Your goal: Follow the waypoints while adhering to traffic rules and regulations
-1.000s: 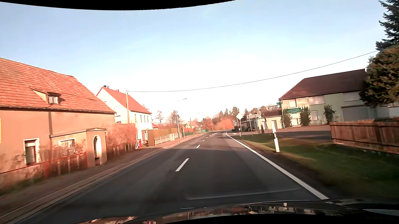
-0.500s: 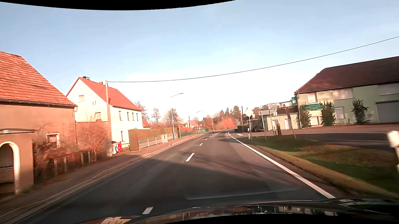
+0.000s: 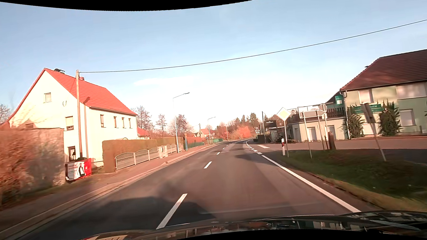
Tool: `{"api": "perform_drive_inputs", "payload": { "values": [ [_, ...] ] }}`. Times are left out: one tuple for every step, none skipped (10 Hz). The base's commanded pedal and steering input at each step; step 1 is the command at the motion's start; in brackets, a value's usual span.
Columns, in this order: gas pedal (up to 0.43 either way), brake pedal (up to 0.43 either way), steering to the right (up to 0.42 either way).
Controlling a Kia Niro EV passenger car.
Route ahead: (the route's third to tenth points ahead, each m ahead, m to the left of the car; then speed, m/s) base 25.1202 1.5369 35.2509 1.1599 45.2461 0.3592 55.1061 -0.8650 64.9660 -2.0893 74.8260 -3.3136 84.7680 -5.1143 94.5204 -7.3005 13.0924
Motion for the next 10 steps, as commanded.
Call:
{"api": "perform_drive_inputs", "payload": {
  "values": [
    [0.098, 0.000, 0.000],
    [0.098, 0.000, 0.001],
    [0.098, 0.000, 0.001],
    [0.098, 0.000, 0.002],
    [0.098, 0.000, 0.002],
    [0.098, 0.000, 0.003],
    [0.098, 0.000, 0.004],
    [0.098, 0.000, 0.005],
    [0.098, 0.000, 0.006],
    [0.098, 0.000, 0.007]
  ]
}}
